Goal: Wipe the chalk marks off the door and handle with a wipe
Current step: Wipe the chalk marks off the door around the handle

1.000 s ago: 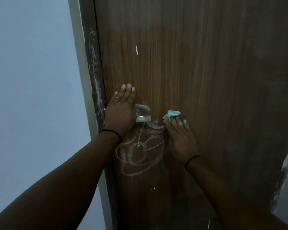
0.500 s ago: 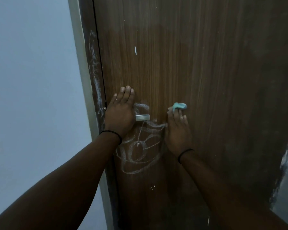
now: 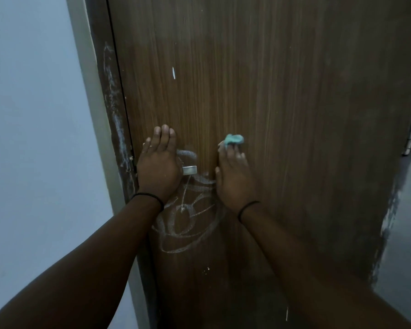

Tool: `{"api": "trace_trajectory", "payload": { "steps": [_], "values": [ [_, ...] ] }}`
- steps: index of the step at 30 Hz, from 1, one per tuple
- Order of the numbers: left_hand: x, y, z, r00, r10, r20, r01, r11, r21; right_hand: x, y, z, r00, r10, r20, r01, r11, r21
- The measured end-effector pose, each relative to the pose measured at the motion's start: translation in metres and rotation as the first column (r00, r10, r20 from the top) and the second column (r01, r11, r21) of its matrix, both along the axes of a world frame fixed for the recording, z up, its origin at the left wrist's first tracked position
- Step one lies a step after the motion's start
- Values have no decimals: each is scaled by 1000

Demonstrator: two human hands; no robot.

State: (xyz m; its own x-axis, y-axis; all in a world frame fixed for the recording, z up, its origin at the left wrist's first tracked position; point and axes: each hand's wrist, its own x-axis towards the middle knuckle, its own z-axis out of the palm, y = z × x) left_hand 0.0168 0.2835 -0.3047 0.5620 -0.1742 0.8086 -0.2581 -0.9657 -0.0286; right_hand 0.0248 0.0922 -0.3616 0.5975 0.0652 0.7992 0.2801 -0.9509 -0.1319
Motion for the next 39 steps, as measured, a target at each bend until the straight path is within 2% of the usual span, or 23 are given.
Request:
{"api": "trace_trajectory", "payload": {
  "steps": [3,7,10,12,15,16,21,24,28,30,32,35,37,39],
  "values": [
    [0,2,0,1000,4,-4,-4,1000,19,-17,-17,-36,998,6,-66,-12,997,-82],
    [1,0,-1,1000,6,-1,-5,1000,17,-10,-34,-14,995,-101,-17,102,992,81],
    [0,-2,-1,1000,-9,1,9,1000,-6,-3,-16,23,999,-40,5,39,989,141],
    [-2,0,-1,1000,-19,6,19,1000,-9,-8,-8,22,1000,24,7,-24,997,77],
    [-6,4,2,999,-36,6,36,999,14,-24,-15,-11,998,68,-17,-70,990,-119],
    [-7,5,1,999,-49,3,49,999,20,-30,-20,-21,996,84,-21,-86,989,-120],
    [-24,29,-14,982,-166,92,169,985,-32,-40,-9,-10,965,227,130,-247,953,173],
    [-32,44,-28,961,-208,185,213,977,-11,-35,17,20,951,294,93,-307,867,393],
    [-35,55,-38,938,-234,255,265,959,-96,-25,54,57,903,377,207,-424,862,278],
    [-34,58,-44,931,-242,274,279,954,-107,-19,69,75,879,428,210,-469,856,219],
    [-33,59,-49,930,-229,287,274,953,-129,-8,78,90,865,483,134,-500,850,166],
    [-32,58,-59,935,-226,272,270,953,-137,3,77,90,884,467,26,-468,884,17],
    [-31,56,-66,937,-258,236,286,954,-89,3,68,85,882,471,-24,-469,882,44],
    [-30,56,-72,942,-280,185,293,955,-47,4,58,87,889,436,-137,-429,900,80]
  ]
}}
